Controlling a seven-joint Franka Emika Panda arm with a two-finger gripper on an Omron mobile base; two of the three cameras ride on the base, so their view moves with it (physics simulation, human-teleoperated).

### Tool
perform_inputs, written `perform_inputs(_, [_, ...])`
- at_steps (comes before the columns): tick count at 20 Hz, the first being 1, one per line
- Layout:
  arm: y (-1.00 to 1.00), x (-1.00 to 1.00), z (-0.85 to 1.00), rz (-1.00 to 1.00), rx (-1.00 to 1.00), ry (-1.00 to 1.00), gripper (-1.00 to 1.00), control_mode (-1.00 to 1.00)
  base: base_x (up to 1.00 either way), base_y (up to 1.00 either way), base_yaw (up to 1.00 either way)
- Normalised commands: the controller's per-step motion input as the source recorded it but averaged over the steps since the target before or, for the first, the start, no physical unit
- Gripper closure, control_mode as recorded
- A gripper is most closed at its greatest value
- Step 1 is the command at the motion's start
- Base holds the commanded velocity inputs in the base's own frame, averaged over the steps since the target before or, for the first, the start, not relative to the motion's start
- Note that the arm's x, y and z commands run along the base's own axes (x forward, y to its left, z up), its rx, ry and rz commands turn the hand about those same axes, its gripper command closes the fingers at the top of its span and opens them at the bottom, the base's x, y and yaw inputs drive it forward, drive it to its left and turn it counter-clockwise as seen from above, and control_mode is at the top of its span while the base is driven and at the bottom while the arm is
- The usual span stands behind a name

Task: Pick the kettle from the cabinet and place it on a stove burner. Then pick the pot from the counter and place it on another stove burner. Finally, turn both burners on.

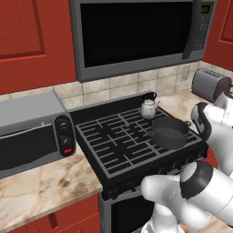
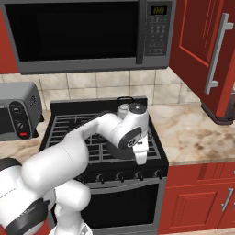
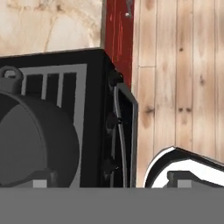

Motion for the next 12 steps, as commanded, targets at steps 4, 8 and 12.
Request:
perform_inputs(4, [-0.16,-0.49,0.00,-0.17,0.10,-0.04,-1.00,-1.00,0.00,0.00,0.00])
perform_inputs(8, [-0.18,-0.39,-0.04,-0.23,0.12,-0.01,-1.00,-1.00,0.00,0.00,0.00])
perform_inputs(12, [-0.13,-0.33,-0.11,-0.23,0.13,-0.02,-1.00,-1.00,0.00,0.00,0.00])
